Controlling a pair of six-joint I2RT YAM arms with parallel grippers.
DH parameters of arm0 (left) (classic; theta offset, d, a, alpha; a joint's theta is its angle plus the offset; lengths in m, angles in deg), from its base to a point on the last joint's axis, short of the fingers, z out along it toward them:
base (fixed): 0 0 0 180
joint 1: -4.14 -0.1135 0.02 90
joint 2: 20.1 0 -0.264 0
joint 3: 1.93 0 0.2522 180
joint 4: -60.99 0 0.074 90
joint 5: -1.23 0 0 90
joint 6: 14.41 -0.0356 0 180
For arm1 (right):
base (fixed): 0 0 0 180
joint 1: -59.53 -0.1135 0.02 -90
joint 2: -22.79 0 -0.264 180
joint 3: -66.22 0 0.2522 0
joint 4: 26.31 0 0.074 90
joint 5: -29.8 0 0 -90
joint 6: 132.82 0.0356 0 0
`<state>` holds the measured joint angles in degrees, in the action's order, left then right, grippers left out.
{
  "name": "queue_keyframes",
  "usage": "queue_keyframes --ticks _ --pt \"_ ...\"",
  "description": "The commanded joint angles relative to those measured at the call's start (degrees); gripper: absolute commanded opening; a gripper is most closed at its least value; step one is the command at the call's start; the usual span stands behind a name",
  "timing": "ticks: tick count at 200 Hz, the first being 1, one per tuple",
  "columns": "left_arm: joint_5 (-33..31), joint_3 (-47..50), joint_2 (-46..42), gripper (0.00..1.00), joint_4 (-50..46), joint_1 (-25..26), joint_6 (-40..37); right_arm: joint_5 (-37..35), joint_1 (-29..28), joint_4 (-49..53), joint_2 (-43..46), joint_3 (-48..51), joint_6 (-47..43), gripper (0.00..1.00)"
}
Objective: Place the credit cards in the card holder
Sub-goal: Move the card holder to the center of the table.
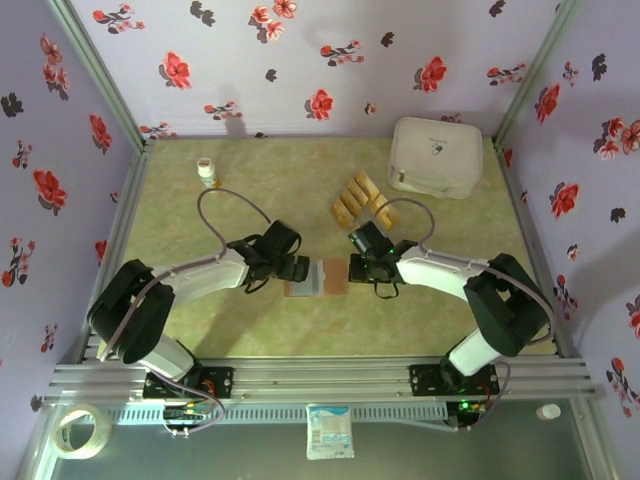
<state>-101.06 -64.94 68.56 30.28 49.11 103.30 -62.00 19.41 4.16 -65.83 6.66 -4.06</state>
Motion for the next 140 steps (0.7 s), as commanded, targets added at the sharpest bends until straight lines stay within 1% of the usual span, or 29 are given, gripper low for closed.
queue_keyframes --ticks 1,60,140 --pt "0.44 -1.21 1.43 0.99 -0.7 1.08 -2.13 -1.84 0.33 -0.11 1.76 1.39 1.31 0.0" --pt "-0.52 1.62 2.66 0.99 0.24 1.53 -1.67 -1.79 0.3 -0.69 2.49 2.38 1.67 0.0" --pt "-4.74 2.3 3.62 0.99 -1.21 1.53 -0.32 -1.89 0.72 -0.82 1.53 2.28 0.99 0.0"
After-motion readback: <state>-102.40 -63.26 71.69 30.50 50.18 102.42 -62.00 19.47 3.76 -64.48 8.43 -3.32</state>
